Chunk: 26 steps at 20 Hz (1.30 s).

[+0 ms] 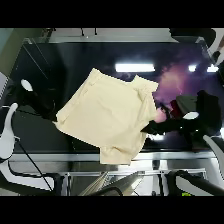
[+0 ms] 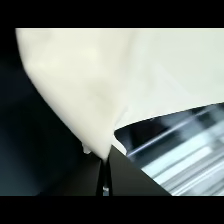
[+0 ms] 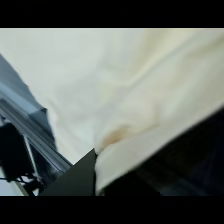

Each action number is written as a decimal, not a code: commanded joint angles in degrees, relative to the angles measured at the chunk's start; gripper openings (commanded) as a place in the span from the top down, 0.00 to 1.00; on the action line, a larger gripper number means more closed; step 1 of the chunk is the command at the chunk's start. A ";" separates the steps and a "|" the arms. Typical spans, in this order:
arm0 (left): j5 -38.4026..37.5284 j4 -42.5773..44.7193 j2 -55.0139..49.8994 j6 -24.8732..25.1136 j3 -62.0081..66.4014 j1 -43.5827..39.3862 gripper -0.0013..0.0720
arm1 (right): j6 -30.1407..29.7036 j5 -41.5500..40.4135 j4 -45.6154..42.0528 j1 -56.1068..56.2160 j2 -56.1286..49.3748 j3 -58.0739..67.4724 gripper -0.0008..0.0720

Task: Fold the shirts.

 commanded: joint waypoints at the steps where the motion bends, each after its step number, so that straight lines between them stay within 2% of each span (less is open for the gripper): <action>1: -9.22 -44.37 7.85 2.34 4.57 7.43 0.96 | -2.25 8.46 13.11 -6.45 10.88 14.01 0.96; 3: -11.52 -75.01 13.44 2.60 6.34 12.87 0.96 | -2.21 9.46 20.11 -11.15 17.18 26.91 0.96; 5: -10.88 -97.18 20.48 3.98 5.64 18.16 0.96 | -0.83 9.44 23.91 -14.97 21.59 39.17 0.96; 8: -8.15 -116.13 30.45 4.92 5.66 28.59 0.96 | 3.93 5.68 24.39 -22.18 26.32 55.17 0.96; 10: -5.49 -120.52 36.59 4.90 5.66 35.82 0.96 | 5.92 4.00 24.39 -26.69 27.98 61.92 0.96; 11: -5.03 -119.32 39.39 4.87 5.68 39.80 0.96 | 6.03 4.17 24.17 -28.41 28.46 64.17 0.96; 13: -3.91 -111.51 43.01 3.43 5.68 44.85 0.96 | 6.67 4.39 21.92 -29.73 28.81 65.20 0.96; 16: 0.81 -92.39 44.11 1.60 5.66 43.08 0.96 | 7.02 9.55 17.03 -29.57 26.23 63.32 0.96; 18: 8.00 -74.20 42.64 2.10 5.66 34.36 0.96 | 4.85 9.46 17.03 -26.47 24.20 57.24 0.96; 20: 16.81 -57.16 39.30 2.95 5.66 21.35 0.96 | 2.14 7.43 13.70 -19.76 21.20 49.03 0.96; 23: 26.99 -37.64 29.14 2.93 5.66 3.54 0.96 | 0.55 -2.80 1.70 -8.24 14.51 36.06 0.96; 26: 35.41 -24.11 13.49 2.69 5.68 -7.61 0.96 | 0.00 -15.50 -4.61 -1.79 3.06 26.60 0.96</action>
